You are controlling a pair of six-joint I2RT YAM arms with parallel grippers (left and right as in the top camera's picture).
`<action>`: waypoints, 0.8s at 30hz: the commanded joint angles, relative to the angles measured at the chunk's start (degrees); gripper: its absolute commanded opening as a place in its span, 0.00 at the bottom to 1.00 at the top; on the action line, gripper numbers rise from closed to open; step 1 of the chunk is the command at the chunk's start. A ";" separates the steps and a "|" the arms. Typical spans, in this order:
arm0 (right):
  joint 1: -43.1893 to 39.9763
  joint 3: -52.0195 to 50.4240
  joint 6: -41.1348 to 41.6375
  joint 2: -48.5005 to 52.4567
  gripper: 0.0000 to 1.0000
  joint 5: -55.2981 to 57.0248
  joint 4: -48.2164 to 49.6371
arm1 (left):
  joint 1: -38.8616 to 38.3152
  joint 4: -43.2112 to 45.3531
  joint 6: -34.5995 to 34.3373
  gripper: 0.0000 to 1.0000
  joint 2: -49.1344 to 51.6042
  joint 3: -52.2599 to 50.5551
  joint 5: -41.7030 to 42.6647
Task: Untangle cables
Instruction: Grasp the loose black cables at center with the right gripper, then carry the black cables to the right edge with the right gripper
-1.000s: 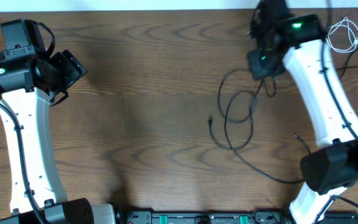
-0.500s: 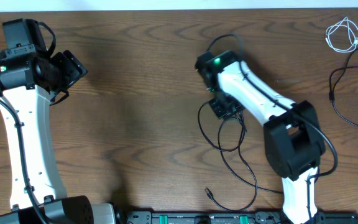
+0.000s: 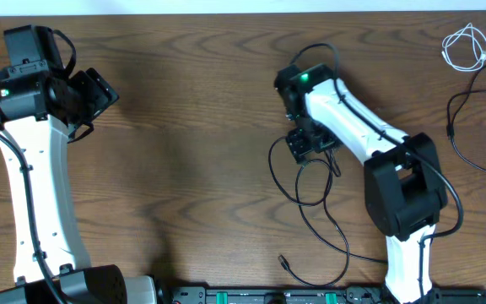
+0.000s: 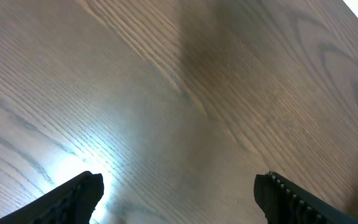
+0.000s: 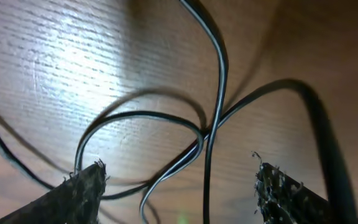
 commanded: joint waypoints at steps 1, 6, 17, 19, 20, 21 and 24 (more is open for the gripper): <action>-1.38 -1.70 0.63 -0.44 0.73 -6.36 -0.13 | 0.24 -0.13 0.98 0.83 0.66 0.02 -0.35; -1.66 -6.93 -1.90 -0.44 0.72 -6.75 2.99 | 0.24 -0.07 0.98 0.83 0.66 0.02 -0.35; -1.70 -13.75 -5.20 -0.44 0.61 -2.56 18.01 | 0.24 -0.07 0.98 0.83 0.66 0.02 -0.35; -1.70 -14.58 -6.45 -0.44 0.57 -2.56 20.48 | 0.24 -0.09 0.98 0.83 0.66 0.02 -0.35; -1.70 -15.02 -6.80 -0.44 0.54 -2.56 21.55 | 0.24 -0.09 0.98 0.83 0.66 0.02 -0.35; -1.70 -15.63 -7.02 -0.44 0.49 -2.56 22.77 | 0.24 -0.09 0.98 0.83 0.66 0.02 -0.35; -1.70 -16.79 -6.95 -0.44 0.27 -2.56 25.16 | 0.26 -0.07 0.98 0.83 0.66 0.02 -0.35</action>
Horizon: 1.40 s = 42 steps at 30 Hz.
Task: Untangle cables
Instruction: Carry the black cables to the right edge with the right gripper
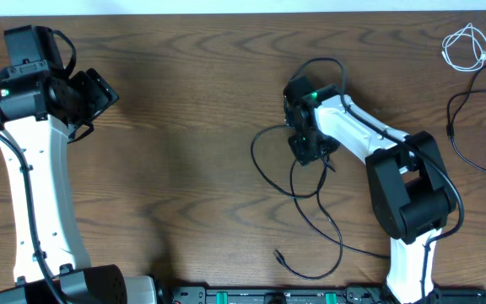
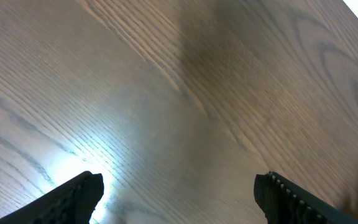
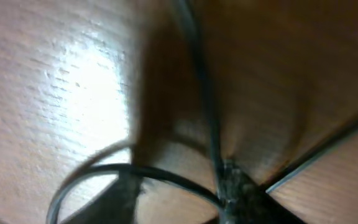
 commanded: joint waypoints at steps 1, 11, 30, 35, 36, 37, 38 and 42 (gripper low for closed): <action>-0.17 -2.45 -0.59 1.68 0.13 1.66 2.56 | 0.24 -0.09 0.98 0.83 0.66 0.02 -0.35; -4.24 10.78 3.93 -0.46 0.01 0.20 1.27 | 0.24 -0.09 0.98 0.83 0.66 0.02 -0.35; -23.76 63.32 3.98 -5.27 0.01 -0.81 -24.92 | 0.24 -0.07 0.96 0.83 0.66 0.02 -0.35; -30.10 72.22 5.14 -5.27 0.01 -0.79 -26.58 | 0.24 -0.07 0.96 0.83 0.66 0.02 -0.35; -31.56 73.77 5.55 -5.27 0.01 -0.76 -26.69 | 0.24 -0.07 0.96 0.83 0.66 0.02 -0.35; -32.76 74.88 5.55 -5.27 0.01 -0.79 -26.67 | 0.24 -0.04 0.96 0.83 0.66 0.02 -0.35; -34.25 76.13 5.73 -5.27 0.01 -0.76 -26.58 | 0.24 -0.04 0.96 0.83 0.66 0.02 -0.35; -40.48 80.02 6.36 -5.27 0.01 -0.79 -26.56 | 0.24 0.00 0.96 0.83 0.66 0.02 -0.35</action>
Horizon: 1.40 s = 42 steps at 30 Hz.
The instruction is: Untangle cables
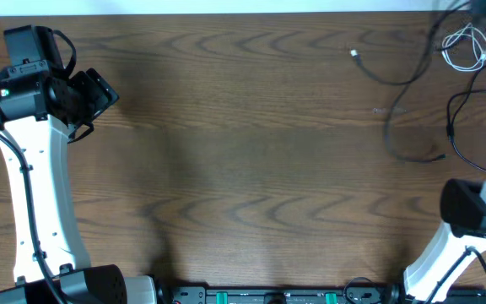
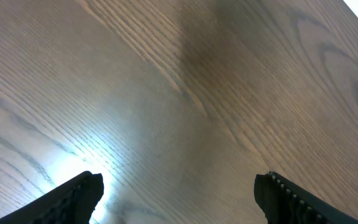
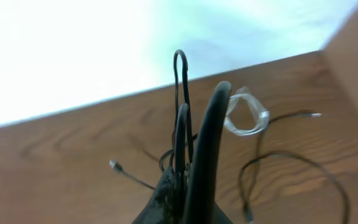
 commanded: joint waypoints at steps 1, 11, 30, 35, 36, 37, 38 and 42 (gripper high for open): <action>-5.77 3.76 1.53 -1.25 0.01 -0.35 0.02 | 0.24 0.11 0.98 0.83 0.66 0.02 -0.35; -25.81 4.76 3.98 -1.22 0.01 -7.80 2.93 | 0.24 1.18 0.96 0.83 0.66 0.02 -0.35; -39.32 -1.03 -1.73 6.34 0.01 -8.79 7.98 | 0.24 1.40 0.92 0.83 0.66 0.02 -0.31; -38.88 -4.48 -1.75 8.35 0.01 -7.78 7.72 | 0.24 1.40 0.92 0.83 0.66 0.02 -0.31; -38.80 -5.31 -1.73 8.50 0.01 -7.80 7.10 | 0.24 1.40 0.92 0.83 0.66 0.02 -0.31; -38.58 -6.62 -1.73 8.59 0.03 -7.76 6.19 | 0.24 1.40 0.92 0.83 0.66 0.02 -0.31; -38.34 -7.74 -1.46 8.59 0.04 -7.21 5.31 | 0.24 1.40 0.90 0.83 0.66 0.02 -0.31; -37.83 -13.03 4.04 8.61 0.18 -2.21 2.43 | 0.24 1.40 0.31 0.83 0.66 0.02 -0.09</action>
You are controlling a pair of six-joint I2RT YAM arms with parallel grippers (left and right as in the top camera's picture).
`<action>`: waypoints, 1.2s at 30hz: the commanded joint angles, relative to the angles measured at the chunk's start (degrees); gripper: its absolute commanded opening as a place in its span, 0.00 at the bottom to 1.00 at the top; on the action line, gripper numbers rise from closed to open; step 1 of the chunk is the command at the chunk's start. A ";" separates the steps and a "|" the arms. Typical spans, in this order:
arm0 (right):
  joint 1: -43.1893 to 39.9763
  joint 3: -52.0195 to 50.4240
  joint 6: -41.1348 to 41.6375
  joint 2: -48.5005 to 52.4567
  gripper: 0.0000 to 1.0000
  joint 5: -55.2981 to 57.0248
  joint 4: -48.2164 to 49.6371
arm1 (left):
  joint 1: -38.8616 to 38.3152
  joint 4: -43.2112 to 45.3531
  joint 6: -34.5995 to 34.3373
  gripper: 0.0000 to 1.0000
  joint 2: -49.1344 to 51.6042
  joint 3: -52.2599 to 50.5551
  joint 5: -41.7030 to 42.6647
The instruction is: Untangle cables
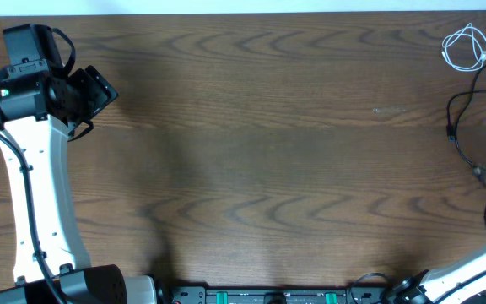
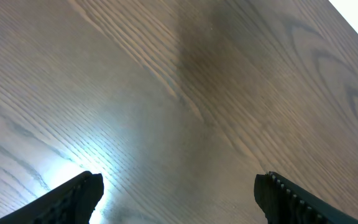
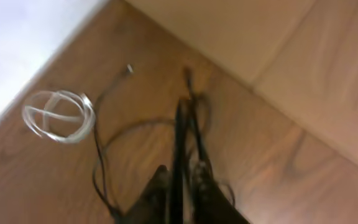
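Observation:
My right gripper [image 3: 180,186] is shut on a strand of black cable [image 3: 180,137] that runs up between its fingers. It is high over the table's far right corner and outside the overhead view. More black cable [image 1: 452,127] lies looped along the table's right edge. A white coiled cable [image 1: 466,46] rests apart in the far right corner; the right wrist view shows this white coil [image 3: 58,116] too. My left gripper [image 2: 179,202] is open over bare wood at the far left, with nothing between its fingers.
The wooden table [image 1: 251,152] ends at its right edge [image 3: 166,37], with tan floor beyond it. The left arm [image 1: 36,169] stands along the left side. A black rail [image 1: 277,295] runs along the front edge.
The black strands and plug that lay across the far right of the table are gone from there, leaving only the loop at the right edge. The right wrist now looks down on the corner.
My right gripper was open over a black cable tangle at mid-table. Then it was shut on a strand there. Later the cable was spread at the far right corner, still held. Now it hangs by the right edge. The left arm stayed put.

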 commanded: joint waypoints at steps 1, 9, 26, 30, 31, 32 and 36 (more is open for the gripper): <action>0.66 -4.50 3.85 0.11 0.22 4.17 -0.94 | 0.24 0.07 0.33 0.83 0.66 0.02 -0.11; 0.50 -10.80 5.99 0.15 0.77 3.45 1.88 | 0.24 0.07 0.33 0.83 0.66 0.02 -0.11; 6.45 -10.75 0.37 -2.25 0.76 -4.31 -13.33 | 0.24 0.07 0.61 0.83 0.66 0.00 -0.11; 7.82 -10.75 0.39 -8.57 0.75 -4.87 -13.97 | 0.24 -0.11 0.59 0.83 0.66 0.00 -0.13; 8.07 -10.75 0.42 -10.32 0.75 -4.83 -14.64 | 0.24 -0.15 0.59 0.83 0.66 0.00 -0.11; 8.35 -10.78 0.44 -12.17 0.74 -4.85 -15.69 | 0.24 -0.20 0.59 0.83 0.66 0.00 -0.11; 10.16 -12.04 2.43 -17.03 0.70 0.79 -19.74 | 0.24 -0.20 0.57 0.83 0.66 0.00 -0.11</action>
